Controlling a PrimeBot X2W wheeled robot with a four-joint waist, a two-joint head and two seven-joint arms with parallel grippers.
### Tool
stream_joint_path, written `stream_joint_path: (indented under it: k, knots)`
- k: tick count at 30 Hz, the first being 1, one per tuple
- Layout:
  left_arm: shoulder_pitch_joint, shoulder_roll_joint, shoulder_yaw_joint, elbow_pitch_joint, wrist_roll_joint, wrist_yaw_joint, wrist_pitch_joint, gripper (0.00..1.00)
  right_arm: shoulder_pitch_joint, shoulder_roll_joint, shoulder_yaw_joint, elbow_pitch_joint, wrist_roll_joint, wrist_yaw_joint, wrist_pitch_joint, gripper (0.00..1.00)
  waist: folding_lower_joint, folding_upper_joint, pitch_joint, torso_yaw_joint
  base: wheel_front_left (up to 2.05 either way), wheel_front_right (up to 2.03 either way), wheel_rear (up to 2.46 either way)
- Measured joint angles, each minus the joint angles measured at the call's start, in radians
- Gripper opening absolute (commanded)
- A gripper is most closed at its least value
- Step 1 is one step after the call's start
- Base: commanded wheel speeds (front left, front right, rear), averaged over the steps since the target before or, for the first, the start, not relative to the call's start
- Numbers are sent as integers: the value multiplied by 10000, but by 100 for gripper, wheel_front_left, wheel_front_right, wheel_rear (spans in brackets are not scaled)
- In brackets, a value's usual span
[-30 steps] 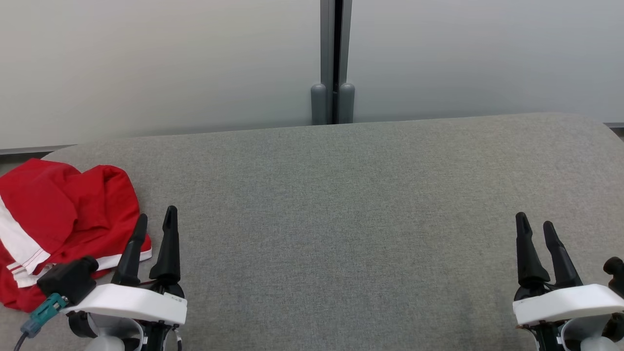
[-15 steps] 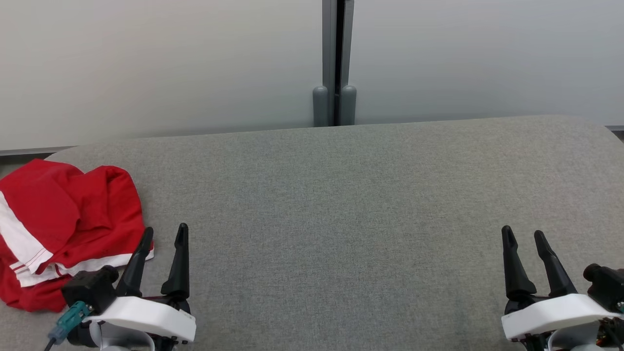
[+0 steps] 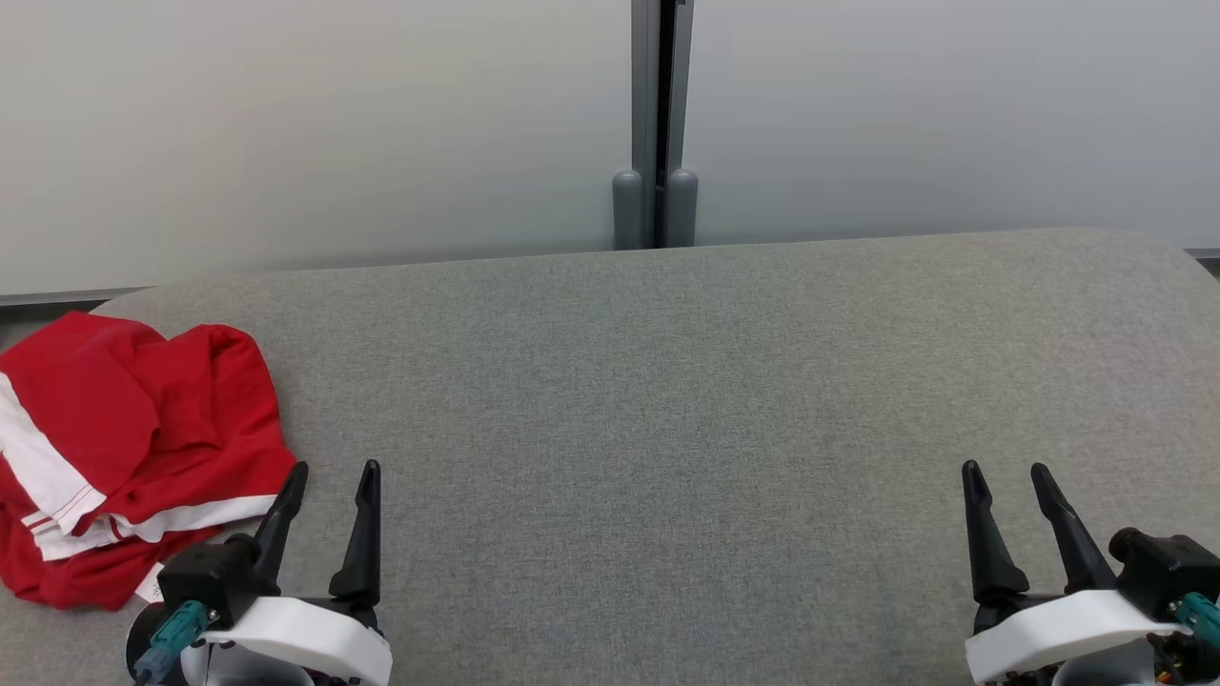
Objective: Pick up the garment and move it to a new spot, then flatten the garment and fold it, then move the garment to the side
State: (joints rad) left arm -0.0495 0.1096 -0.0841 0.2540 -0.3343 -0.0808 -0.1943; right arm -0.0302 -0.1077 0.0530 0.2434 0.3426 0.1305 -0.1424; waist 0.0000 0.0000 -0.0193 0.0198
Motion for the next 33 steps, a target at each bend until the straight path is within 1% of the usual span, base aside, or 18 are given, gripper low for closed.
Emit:
stream_joint_path:
  k: [16, 33]
  knots:
    - [0, -2, -105, 380, 1227, 88, -326, 100, -2, -15, 255, 27, -1172, 0, -255, 100, 0, 0, -6, 62, 0, 0, 0]
    - [-8, -174, 86, 849, 1967, 113, -658, 100, 3, -44, 426, 31, -1622, 0, -441, 100, 0, 0, -35, 79, 0, 0, 0]
